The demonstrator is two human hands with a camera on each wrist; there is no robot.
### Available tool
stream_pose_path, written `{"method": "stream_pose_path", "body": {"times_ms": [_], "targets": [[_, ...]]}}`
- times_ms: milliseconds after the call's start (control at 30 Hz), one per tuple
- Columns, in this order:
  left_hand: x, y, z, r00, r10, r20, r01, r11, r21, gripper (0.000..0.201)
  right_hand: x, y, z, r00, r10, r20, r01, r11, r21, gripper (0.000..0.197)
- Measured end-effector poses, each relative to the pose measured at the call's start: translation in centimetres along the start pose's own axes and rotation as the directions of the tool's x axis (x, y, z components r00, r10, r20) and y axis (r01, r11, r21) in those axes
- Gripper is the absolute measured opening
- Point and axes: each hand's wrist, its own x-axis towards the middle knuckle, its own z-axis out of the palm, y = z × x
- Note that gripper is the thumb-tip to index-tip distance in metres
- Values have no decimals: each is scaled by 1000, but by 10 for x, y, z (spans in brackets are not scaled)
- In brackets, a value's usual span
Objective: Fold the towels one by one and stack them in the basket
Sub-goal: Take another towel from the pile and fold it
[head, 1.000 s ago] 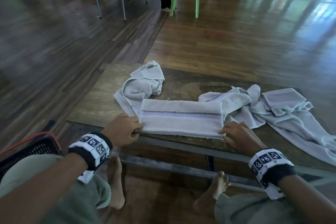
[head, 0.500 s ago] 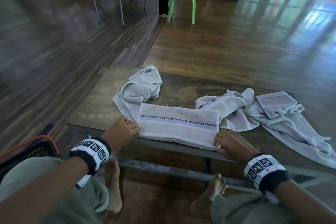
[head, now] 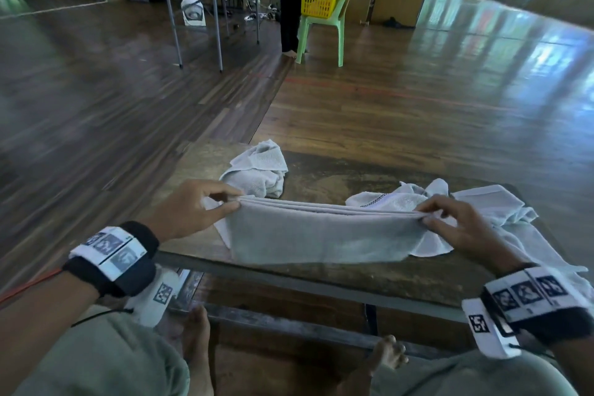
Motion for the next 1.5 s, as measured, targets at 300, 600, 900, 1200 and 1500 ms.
{"method": "stream_pose_path", "body": {"times_ms": [300,600,900,1200,1500], "targets": [[13,-47,39,917,-228,327,161,962,220,12,39,51,49,854,292,431,-202,949,-242,20],[44,-82,86,932,-258,255,82,835,544,24,67,57,80,902,289,321,9,731,-682,24],[60,-54,130,936,-102,336,-93,852,516,22,70,37,140,932,40,361,204,764,-613,26],[70,-50,140,954,-162,253,5,851,526,13,81,33,157,950,74,303,165,704,-691,20],[2,-3,166,989,-92,112,10,814,581,26,39,20,170,974,16,226,120,810,-574,24]]}}
